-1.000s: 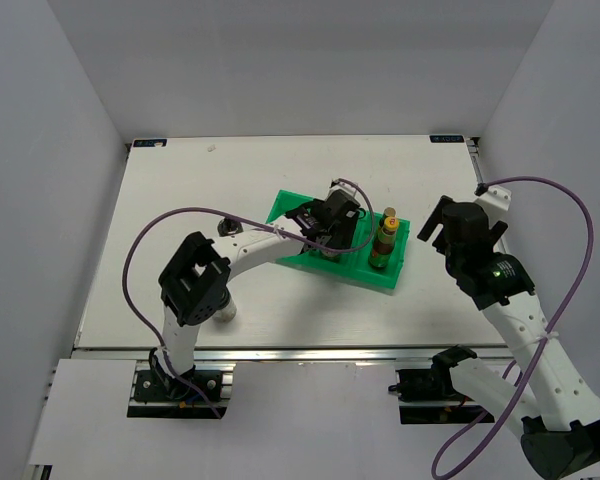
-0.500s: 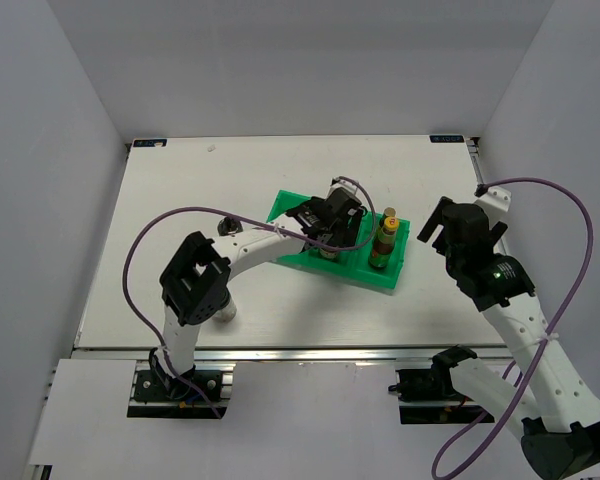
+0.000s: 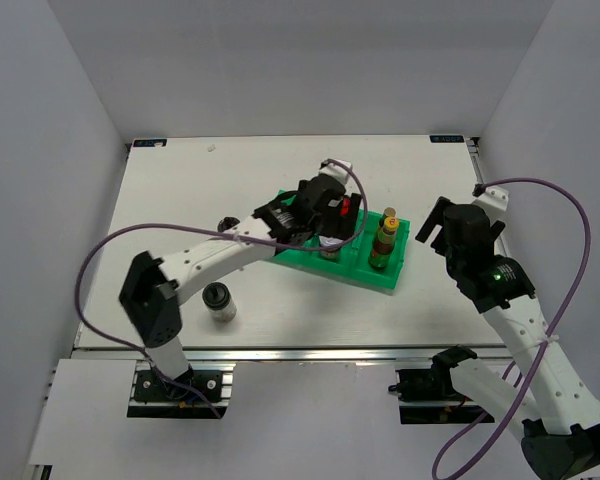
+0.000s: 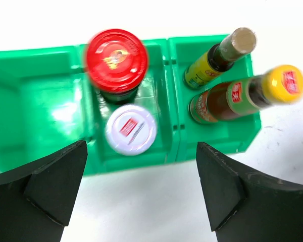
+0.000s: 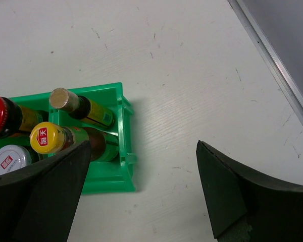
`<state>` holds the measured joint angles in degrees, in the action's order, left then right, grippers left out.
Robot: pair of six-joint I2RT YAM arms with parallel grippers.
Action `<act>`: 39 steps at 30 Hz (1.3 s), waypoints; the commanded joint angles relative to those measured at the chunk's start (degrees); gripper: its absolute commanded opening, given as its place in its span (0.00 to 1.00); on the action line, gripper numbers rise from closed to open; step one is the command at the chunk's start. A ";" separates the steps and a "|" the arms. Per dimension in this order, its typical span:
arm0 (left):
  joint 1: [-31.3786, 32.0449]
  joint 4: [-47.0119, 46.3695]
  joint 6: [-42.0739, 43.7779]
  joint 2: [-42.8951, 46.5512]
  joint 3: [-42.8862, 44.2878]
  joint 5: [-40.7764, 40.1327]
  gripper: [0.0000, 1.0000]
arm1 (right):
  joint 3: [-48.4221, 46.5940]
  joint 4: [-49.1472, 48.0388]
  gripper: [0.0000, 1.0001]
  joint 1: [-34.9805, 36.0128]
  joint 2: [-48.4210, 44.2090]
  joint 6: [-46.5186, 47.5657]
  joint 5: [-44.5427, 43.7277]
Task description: Organize the condiment bottles
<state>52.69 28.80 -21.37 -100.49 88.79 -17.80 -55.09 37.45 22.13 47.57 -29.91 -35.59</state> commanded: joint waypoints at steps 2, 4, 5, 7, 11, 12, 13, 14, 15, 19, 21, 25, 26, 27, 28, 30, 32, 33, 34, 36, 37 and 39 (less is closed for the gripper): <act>0.14 2.57 -2.35 12.93 -6.95 -9.57 0.98 | 0.77 -3.61 0.89 -0.16 -0.38 2.23 1.40; -1.70 5.72 -5.51 16.62 -10.91 -12.51 0.98 | 0.86 -3.79 0.89 -0.25 0.06 2.66 1.93; -2.93 7.14 -6.66 17.68 -11.88 -13.82 0.98 | 0.86 -3.79 0.89 -0.25 0.15 2.67 2.02; -7.32 9.95 -9.38 20.66 -15.30 -13.84 0.98 | 0.95 -3.88 0.89 -0.33 0.59 2.84 2.11; -11.37 9.79 -12.64 26.37 -22.51 -14.71 0.98 | 1.30 -4.14 0.89 -0.33 1.73 3.19 1.93; -11.55 9.44 -12.82 27.44 -23.74 -14.19 0.98 | 1.30 -4.14 0.89 -0.25 1.91 3.28 1.76; -11.73 9.09 -13.52 28.23 -25.67 -14.10 0.98 | 1.39 -4.23 0.89 -0.25 2.26 3.28 1.50; -12.08 9.17 -14.14 29.46 -26.30 -14.54 0.98 | 1.48 -4.23 0.89 -0.25 2.78 3.28 1.49; -13.65 9.52 -14.49 29.73 -26.91 -14.63 0.98 | 1.39 -4.14 0.89 -0.33 3.14 3.28 1.49; -18.75 8.91 -14.67 28.42 -28.85 -13.49 0.98 | 1.48 -4.14 0.89 -0.25 4.98 3.37 1.93; -21.12 7.69 -13.80 25.97 -29.12 -12.35 0.98 | 1.48 -3.79 0.89 -0.33 5.42 3.46 1.50; -24.73 5.05 -12.83 20.69 -27.63 -11.29 0.98 | 1.74 -3.79 0.89 -0.33 5.17 3.28 1.14; -26.04 3.91 -12.30 19.90 -27.53 -10.16 0.98 | 1.83 -3.88 0.89 -0.25 5.08 3.28 0.79; -26.66 1.72 -11.86 19.11 -27.71 -9.28 0.98 | 2.09 -4.14 0.89 -0.25 4.90 3.28 0.62; -27.19 0.66 -10.99 17.88 -27.80 -8.40 0.98 | 2.09 -4.05 0.89 -0.25 4.64 3.28 0.53; -28.07 -2.24 -10.02 16.91 -27.89 -5.76 0.98 | 2.18 -4.23 0.89 -0.33 4.37 3.28 0.35; -28.08 -3.30 -8.96 15.59 -27.62 -5.31 0.98 | 2.18 -4.23 0.89 -0.24 4.28 3.28 0.00; -28.08 -3.83 -8.70 15.24 -27.53 -5.57 0.98 | 2.27 -4.23 0.89 -0.33 4.37 3.28 -0.09; -28.16 -4.10 -8.52 15.06 -27.45 -6.10 0.98 | 2.18 -4.32 0.89 -0.25 4.37 3.28 -0.18; -28.43 -4.62 -8.17 14.27 -27.01 -6.98 0.98 | 2.27 -4.40 0.89 -0.33 4.46 3.28 -0.18; -28.60 -4.71 -7.99 14.01 -26.83 -7.07 0.98 | 2.18 -4.32 0.89 -0.25 4.63 3.28 -0.26; -28.87 -4.28 -7.99 12.69 -26.22 -6.90 0.98 | 2.18 -4.40 0.89 -0.33 4.81 3.28 -0.53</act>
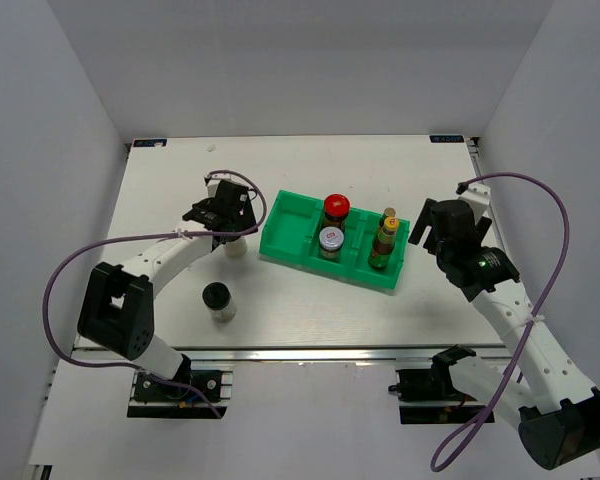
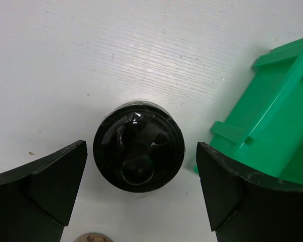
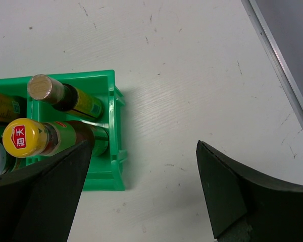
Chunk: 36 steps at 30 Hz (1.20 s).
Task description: Organize the condiment bottles
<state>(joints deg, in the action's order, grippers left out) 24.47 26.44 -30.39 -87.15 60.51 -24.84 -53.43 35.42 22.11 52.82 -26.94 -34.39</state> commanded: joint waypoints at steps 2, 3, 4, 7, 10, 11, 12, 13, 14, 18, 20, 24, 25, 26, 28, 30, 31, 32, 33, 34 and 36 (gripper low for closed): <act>-0.74 -1.48 1.21 -1.70 3.03 0.84 0.93 | 0.43 -1.85 0.89 -0.31 -0.35 -0.04 -2.69; -0.74 -1.21 1.30 -1.88 3.21 1.63 0.87 | 0.43 -1.58 0.89 -0.22 -0.35 -0.30 -3.05; -0.74 -1.12 1.30 -1.88 3.21 1.90 0.85 | 0.34 -1.32 0.89 -0.22 -0.35 -0.48 -3.31; -0.74 -0.60 1.30 -1.09 2.60 2.95 0.78 | 0.43 -1.32 0.89 -0.31 -0.61 -0.66 -3.14; -0.74 -0.07 0.95 0.14 1.81 2.87 0.73 | 0.34 -1.41 0.89 -0.22 -0.70 -0.66 -3.23; -0.74 0.02 0.95 0.32 1.72 2.78 0.69 | 0.34 -1.49 0.89 -0.22 -0.70 -0.66 -3.23; -0.74 0.63 0.95 0.49 1.98 2.61 0.65 | 0.34 -1.49 0.89 -0.22 -0.70 -0.66 -3.14; -0.74 0.90 0.95 0.93 2.15 2.60 0.61 | 0.34 -1.41 0.89 -0.22 -0.70 -0.75 -3.05; -0.74 1.16 1.04 1.19 2.42 2.52 0.55 | 0.43 -1.41 0.89 -0.22 -0.70 -0.66 -2.96; -0.74 1.78 2.87 3.92 4.78 3.39 0.47 | 0.52 -1.49 0.89 -0.22 -1.05 -0.66 -2.96; -0.65 1.25 3.93 6.19 5.75 6.10 0.45 | 0.61 -1.67 0.89 -0.22 -1.14 -0.75 -2.87; -0.56 -3.05 6.30 9.54 7.34 12.94 0.43 | 0.87 -1.93 0.89 -0.31 -1.58 -0.75 -3.14; -0.56 -3.75 6.92 9.90 7.95 14.37 0.42 | 0.87 -2.02 0.89 -0.22 -1.58 -0.92 -3.31; -0.21 -4.98 7.19 10.07 8.39 15.77 0.42 | 0.96 -2.02 0.89 -0.22 -1.66 -1.01 -3.49; 0.49 -5.69 7.89 9.64 10.49 18.24 0.41 | 0.96 -2.11 0.89 -0.22 -1.84 -0.92 -3.58; 2.33 -6.31 8.59 8.15 12.25 18.86 0.41 | 1.05 -2.28 0.89 -0.31 -1.84 -0.92 -3.58; 3.12 -6.48 9.29 7.44 13.13 18.60 0.40 | 1.13 -2.28 0.89 -0.31 -1.93 -1.01 -3.75; 4.78 -6.48 9.65 6.57 15.14 18.34 0.40 | 1.13 -2.28 0.89 -0.31 -1.93 -0.92 -3.93; 5.67 -6.48 10.35 4.64 16.12 17.81 0.40 | 1.22 -2.28 0.89 -0.22 -1.93 -0.92 -4.02; 6.29 -6.40 10.79 3.67 17.17 16.85 0.39 | 1.22 -2.20 0.89 -0.22 -1.93 -0.92 -4.02; 8.22 -5.78 11.49 1.47 20.25 15.62 0.39 | 1.22 -2.28 0.89 -0.22 -2.02 -0.92 -4.10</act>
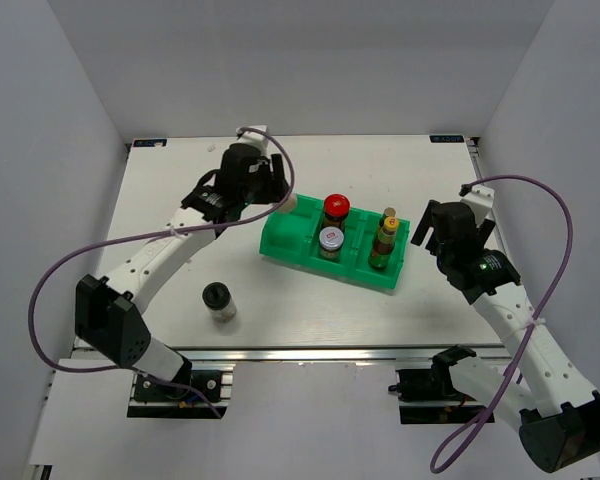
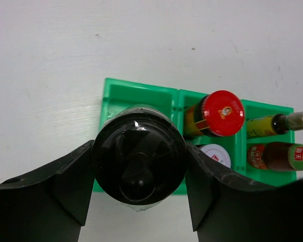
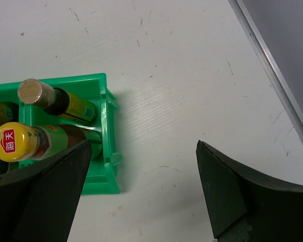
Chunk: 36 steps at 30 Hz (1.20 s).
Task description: Organize the condiment bottles
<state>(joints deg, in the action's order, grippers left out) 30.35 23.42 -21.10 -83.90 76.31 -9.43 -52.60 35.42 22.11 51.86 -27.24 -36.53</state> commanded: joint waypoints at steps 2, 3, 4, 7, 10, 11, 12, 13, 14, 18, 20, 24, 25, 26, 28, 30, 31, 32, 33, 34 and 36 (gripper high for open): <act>3.57 -2.77 2.73 -5.12 6.73 -0.94 0.39 | 0.39 -2.29 0.89 -0.31 -0.97 -0.62 -1.96; 3.93 -2.77 2.91 -6.09 7.35 -1.29 0.39 | 0.48 -2.37 0.89 -0.31 -0.97 -0.62 -1.96; 4.28 -2.77 3.34 -8.02 7.97 -1.47 0.39 | 0.39 -2.37 0.89 -0.22 -0.88 -0.62 -2.05; 4.72 -2.50 3.35 -10.92 9.38 -1.55 0.39 | 0.39 -2.37 0.89 -0.22 -0.70 -0.62 -2.31; 5.07 -2.76 3.35 -12.51 9.64 -3.92 0.39 | 0.48 -2.46 0.89 -0.31 -0.79 -0.53 -2.14; 5.16 -3.11 3.35 -12.87 9.64 -4.45 0.39 | 0.48 -2.37 0.89 -0.22 -0.70 -0.53 -2.05; 5.16 -3.81 3.35 -13.83 9.56 -5.41 0.39 | 0.48 -2.46 0.89 -0.22 -0.70 -0.53 -2.05; 5.16 -3.99 3.26 -14.27 9.56 -6.03 0.39 | 0.48 -2.37 0.89 -0.31 -0.70 -0.62 -2.05; 5.42 -4.52 3.17 -14.71 9.47 -6.82 0.39 | 0.57 -2.55 0.89 -0.22 -0.62 -0.53 -2.05; 5.86 -6.28 3.87 -17.08 8.59 -8.33 0.40 | 0.65 -2.55 0.89 -0.31 -0.35 -0.44 -1.87; 5.95 -7.76 4.14 -17.70 7.89 -7.62 0.40 | 0.74 -2.72 0.89 -0.31 -0.26 -0.35 -1.79; 5.95 -11.46 4.84 -18.76 5.95 -7.88 0.42 | 0.74 -2.64 0.89 -0.22 0.35 -0.18 -1.70; 5.95 -11.73 4.84 -19.28 5.95 -7.80 0.42 | 0.66 -2.55 0.89 -0.22 0.35 -0.18 -1.79; 5.95 -12.60 4.93 -19.46 5.87 -7.88 0.42 | 0.74 -2.55 0.89 -0.31 0.35 -0.18 -1.79; 5.95 -13.66 5.19 -19.72 5.25 -8.06 0.42 | 0.74 -2.64 0.89 -0.22 0.26 -0.18 -1.70; 5.95 -14.45 5.19 -19.90 4.81 -8.85 0.44 | 0.83 -2.55 0.89 -0.31 0.26 -0.09 -1.96; 5.95 -14.54 5.19 -19.99 4.81 -9.37 0.46 | 0.83 -2.55 0.89 -0.22 0.26 -0.09 -2.05; 5.95 -14.28 5.19 -20.16 4.90 -10.25 0.49 | 0.83 -2.37 0.89 -0.22 0.26 -0.26 -2.22; 5.95 -14.11 5.28 -20.51 4.98 -10.60 0.50 | 0.74 -2.37 0.89 -0.31 0.18 -0.35 -2.31; 5.95 -13.93 5.28 -20.69 5.07 -10.96 0.52 | 0.74 -2.37 0.89 -0.22 0.18 -0.35 -2.40; 5.95 -13.40 5.20 -21.56 5.16 -11.83 0.58 | 0.74 -2.37 0.89 -0.31 0.18 -0.35 -2.40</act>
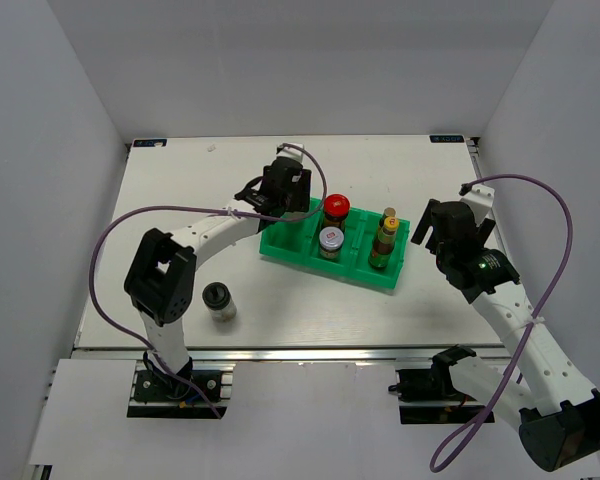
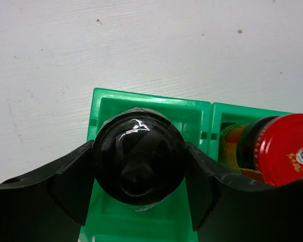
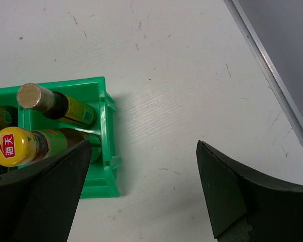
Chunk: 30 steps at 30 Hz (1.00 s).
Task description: Organize the condiment bottles
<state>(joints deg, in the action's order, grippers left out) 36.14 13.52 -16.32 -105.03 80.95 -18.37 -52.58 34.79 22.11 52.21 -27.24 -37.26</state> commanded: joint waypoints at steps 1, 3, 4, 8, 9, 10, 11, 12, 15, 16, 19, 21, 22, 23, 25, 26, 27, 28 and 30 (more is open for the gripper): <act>0.16 -3.32 0.41 -0.78 0.44 -3.42 0.60 | 0.72 -1.65 0.89 -0.31 -0.17 -0.35 -1.77; 0.16 -3.24 -0.03 -1.66 0.18 -5.17 0.62 | 0.72 -1.48 0.89 -0.22 -0.17 -0.44 -1.94; 0.16 -2.97 -0.12 -1.84 0.26 -5.27 0.62 | 0.63 -1.30 0.89 -0.31 -0.17 -0.44 -2.03; 0.16 -3.41 -0.12 -2.19 0.09 -4.13 0.71 | 0.63 -1.30 0.89 -0.31 -0.26 -0.44 -1.94; 0.16 -3.59 -0.12 -2.19 0.09 -3.87 0.72 | 0.63 -1.30 0.89 -0.22 -0.17 -0.44 -2.03; 0.16 -3.76 -0.03 -2.11 0.00 -3.52 0.72 | 0.63 -1.21 0.89 -0.22 -0.17 -0.44 -1.94; 0.16 -3.94 -0.03 -2.11 0.09 -3.34 0.73 | 0.72 -1.21 0.89 -0.31 -0.17 -0.35 -1.86; 0.16 -3.94 -0.03 -2.19 0.09 -3.16 0.75 | 0.63 -1.30 0.89 -0.31 -0.17 -0.35 -1.86; 0.16 -3.15 -0.12 -1.76 0.70 -2.46 0.89 | 0.63 -1.30 0.89 -0.31 -0.26 -0.35 -1.68; 0.16 -2.89 -0.12 -1.23 0.79 -1.85 0.95 | 0.63 -1.21 0.89 -0.22 -0.35 -0.35 -1.51; 0.16 -1.39 -0.03 0.44 1.49 -1.32 0.98 | 0.63 -1.39 0.89 -0.31 -0.53 -0.27 -1.33; 0.16 0.97 -0.03 2.72 2.54 -0.79 0.98 | 0.72 -1.39 0.89 -0.31 -0.53 -0.18 -1.24; 0.16 3.07 -0.29 3.69 2.90 -0.88 0.98 | 0.63 -1.39 0.89 -0.31 -0.53 -0.09 -1.07; 0.16 4.31 -0.56 5.96 3.25 -1.14 0.98 | 0.55 -1.39 0.89 -0.22 -0.61 -0.09 -0.98; 0.16 9.21 -1.96 8.60 3.69 -1.31 0.98 | 0.63 -1.39 0.89 -0.22 -0.79 0.09 -0.63; 0.16 10.99 -2.92 10.01 3.60 -1.66 0.98 | 0.81 -1.91 0.89 -0.31 -0.96 0.26 -0.45; 0.16 13.00 -5.11 12.98 3.34 -2.10 0.98 | 0.90 -2.18 0.89 -0.22 -1.05 0.44 -0.45; 0.16 17.46 -6.87 14.58 2.38 -2.54 0.98 | 1.07 -2.35 0.89 -0.31 -1.14 0.53 -0.01; 0.16 20.83 -11.09 20.18 -0.16 -2.55 0.98 | 1.07 -2.44 0.89 -0.22 -0.97 0.79 0.16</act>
<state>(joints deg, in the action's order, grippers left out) 36.14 25.82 -21.32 -94.30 81.30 -20.16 -52.51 34.48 22.11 52.12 -26.92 -37.08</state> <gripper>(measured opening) 0.982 0.894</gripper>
